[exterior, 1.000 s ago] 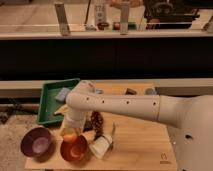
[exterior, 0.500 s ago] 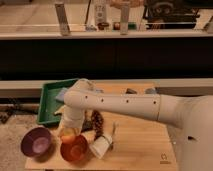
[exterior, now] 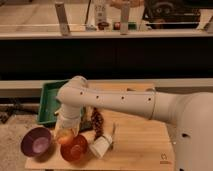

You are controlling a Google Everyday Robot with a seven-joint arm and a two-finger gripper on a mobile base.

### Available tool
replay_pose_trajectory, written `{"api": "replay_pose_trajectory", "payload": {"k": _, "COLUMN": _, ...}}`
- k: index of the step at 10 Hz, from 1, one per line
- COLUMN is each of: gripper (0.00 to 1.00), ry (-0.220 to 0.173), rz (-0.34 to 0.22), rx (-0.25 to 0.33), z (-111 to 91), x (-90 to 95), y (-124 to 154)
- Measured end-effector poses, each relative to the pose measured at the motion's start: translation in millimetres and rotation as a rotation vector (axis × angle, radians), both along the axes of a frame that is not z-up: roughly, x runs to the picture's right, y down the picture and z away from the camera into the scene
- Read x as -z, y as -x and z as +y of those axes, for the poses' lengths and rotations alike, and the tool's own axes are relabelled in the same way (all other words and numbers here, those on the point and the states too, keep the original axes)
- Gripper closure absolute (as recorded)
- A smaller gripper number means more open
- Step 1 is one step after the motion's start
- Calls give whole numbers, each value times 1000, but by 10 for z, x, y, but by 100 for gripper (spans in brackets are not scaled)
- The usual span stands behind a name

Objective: Place apple in red bowl

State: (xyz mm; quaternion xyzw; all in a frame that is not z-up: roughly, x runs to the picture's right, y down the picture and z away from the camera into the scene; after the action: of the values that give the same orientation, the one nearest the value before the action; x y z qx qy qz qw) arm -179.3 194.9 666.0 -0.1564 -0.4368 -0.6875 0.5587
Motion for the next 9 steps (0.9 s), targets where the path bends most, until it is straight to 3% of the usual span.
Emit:
{"api": "replay_pose_trajectory", "payload": {"k": 3, "gripper": 23, "ry": 3, "rz": 13, "rx": 19, "z": 10, "x": -25, "y": -14}}
{"api": "replay_pose_trajectory", "payload": {"k": 9, "gripper": 20, "ry": -2, "rz": 74, "rx": 25, "z": 28, "x": -110, "y": -8}}
